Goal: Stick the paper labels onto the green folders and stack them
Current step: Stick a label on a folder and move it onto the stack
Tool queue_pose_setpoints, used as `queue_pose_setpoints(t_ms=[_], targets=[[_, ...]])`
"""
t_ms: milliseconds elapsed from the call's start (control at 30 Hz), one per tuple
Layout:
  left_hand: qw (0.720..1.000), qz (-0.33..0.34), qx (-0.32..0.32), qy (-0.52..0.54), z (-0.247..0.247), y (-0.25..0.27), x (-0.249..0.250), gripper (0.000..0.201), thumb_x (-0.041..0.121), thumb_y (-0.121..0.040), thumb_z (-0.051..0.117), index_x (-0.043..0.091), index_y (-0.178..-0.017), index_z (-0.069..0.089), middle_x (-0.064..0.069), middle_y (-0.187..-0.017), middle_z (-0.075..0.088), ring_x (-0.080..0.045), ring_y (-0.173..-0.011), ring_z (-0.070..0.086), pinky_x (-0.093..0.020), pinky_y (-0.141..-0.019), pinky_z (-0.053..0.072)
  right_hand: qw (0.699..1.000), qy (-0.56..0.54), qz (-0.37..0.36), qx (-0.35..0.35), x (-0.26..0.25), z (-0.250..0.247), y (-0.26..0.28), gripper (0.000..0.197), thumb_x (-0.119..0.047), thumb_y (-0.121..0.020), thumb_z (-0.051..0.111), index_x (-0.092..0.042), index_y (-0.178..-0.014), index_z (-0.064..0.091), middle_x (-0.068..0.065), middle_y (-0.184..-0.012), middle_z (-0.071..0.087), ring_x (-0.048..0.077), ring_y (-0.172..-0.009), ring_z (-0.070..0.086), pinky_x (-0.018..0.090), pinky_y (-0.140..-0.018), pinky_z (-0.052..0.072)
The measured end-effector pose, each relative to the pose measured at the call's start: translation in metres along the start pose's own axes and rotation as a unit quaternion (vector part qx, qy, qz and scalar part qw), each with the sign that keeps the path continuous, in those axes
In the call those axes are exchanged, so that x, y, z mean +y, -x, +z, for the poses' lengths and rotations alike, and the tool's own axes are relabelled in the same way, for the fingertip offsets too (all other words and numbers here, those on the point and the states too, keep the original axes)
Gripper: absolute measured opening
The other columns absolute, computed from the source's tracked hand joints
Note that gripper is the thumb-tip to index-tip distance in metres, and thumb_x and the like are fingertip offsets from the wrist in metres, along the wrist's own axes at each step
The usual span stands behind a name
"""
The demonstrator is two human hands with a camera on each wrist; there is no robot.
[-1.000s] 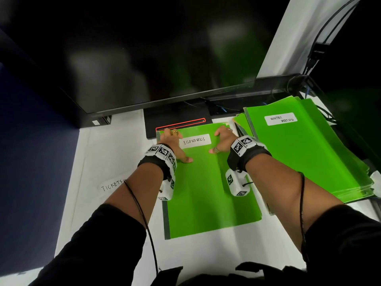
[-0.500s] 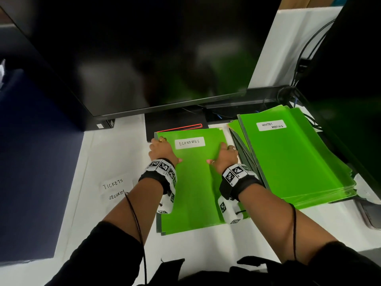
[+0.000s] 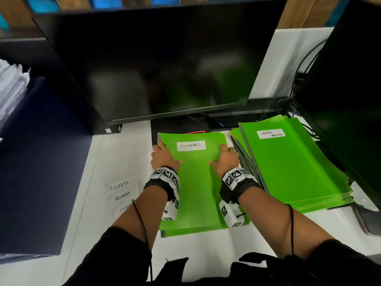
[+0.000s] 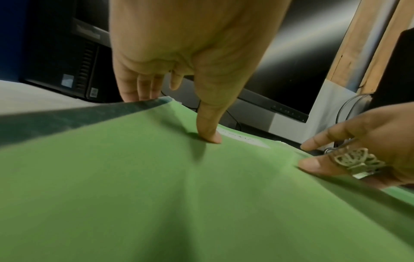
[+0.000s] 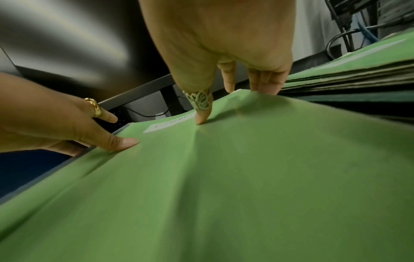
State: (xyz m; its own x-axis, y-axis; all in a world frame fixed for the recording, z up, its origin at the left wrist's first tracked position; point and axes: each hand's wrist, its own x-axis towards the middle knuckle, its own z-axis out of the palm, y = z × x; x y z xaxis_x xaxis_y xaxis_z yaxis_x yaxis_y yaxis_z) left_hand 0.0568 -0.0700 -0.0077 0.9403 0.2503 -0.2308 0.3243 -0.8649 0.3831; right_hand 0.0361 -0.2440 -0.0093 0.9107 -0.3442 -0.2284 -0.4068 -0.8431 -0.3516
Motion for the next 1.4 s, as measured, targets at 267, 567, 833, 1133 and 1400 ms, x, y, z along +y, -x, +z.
queue_pose_setpoints(t_ms=[267,567,833,1133,1400], targets=[[0.997,0.023,0.029,0.064,-0.027,-0.001,0.028,0.088,0.019,-0.087,0.065,0.013,-0.151,0.005,-0.019,-0.143,0.027,-0.036,-0.127,0.039,-0.043,-0.103,0.04,0.997,-0.042,-0.018,0.066,-0.017,-0.026,-0.005,0.06,-0.041,-0.086,0.059,-0.018,-0.138,0.039,0.017,-0.152,0.023,0.038,-0.135,0.028,0.049,-0.109,0.028],[0.997,0.011,-0.019,0.077,-0.036,-0.003,0.063,0.046,0.028,-0.086,0.066,-0.001,-0.117,0.046,-0.018,-0.121,0.058,-0.034,-0.114,0.055,-0.039,-0.089,0.047,0.994,-0.033,0.0,0.101,0.028,-0.064,-0.028,0.068,-0.04,-0.082,0.067,-0.022,-0.14,0.036,0.012,-0.155,0.021,0.036,-0.137,0.026,0.045,-0.11,0.027],[0.981,0.072,-0.064,0.167,0.009,0.0,0.103,0.028,0.032,-0.087,0.065,0.005,-0.088,0.057,-0.008,-0.086,0.06,-0.029,-0.09,0.06,-0.031,-0.073,0.047,0.998,0.032,-0.057,-0.009,0.062,-0.06,-0.021,0.093,-0.063,-0.08,0.055,-0.029,-0.151,0.006,0.009,-0.158,-0.013,0.039,-0.144,-0.01,0.065,-0.11,0.006],[0.954,0.176,-0.192,-0.152,0.033,0.0,0.093,0.056,0.034,-0.091,0.057,0.018,-0.142,0.04,-0.012,-0.148,0.03,-0.035,-0.134,0.034,-0.049,-0.109,0.035,0.981,0.162,-0.007,-0.104,0.117,-0.061,-0.027,0.082,-0.046,-0.085,0.06,-0.034,-0.149,0.009,0.009,-0.158,-0.008,0.041,-0.143,-0.011,0.068,-0.108,0.011],[0.899,0.191,-0.282,-0.274,0.047,0.01,0.062,0.144,0.046,-0.048,0.089,0.039,-0.146,-0.016,-0.003,-0.152,-0.033,-0.044,-0.139,-0.023,-0.074,-0.104,0.008,0.979,0.152,-0.019,-0.131,0.106,-0.053,-0.028,0.091,-0.073,-0.079,0.045,-0.031,-0.15,0.007,0.007,-0.159,-0.006,0.038,-0.145,-0.004,0.068,-0.105,0.016]])
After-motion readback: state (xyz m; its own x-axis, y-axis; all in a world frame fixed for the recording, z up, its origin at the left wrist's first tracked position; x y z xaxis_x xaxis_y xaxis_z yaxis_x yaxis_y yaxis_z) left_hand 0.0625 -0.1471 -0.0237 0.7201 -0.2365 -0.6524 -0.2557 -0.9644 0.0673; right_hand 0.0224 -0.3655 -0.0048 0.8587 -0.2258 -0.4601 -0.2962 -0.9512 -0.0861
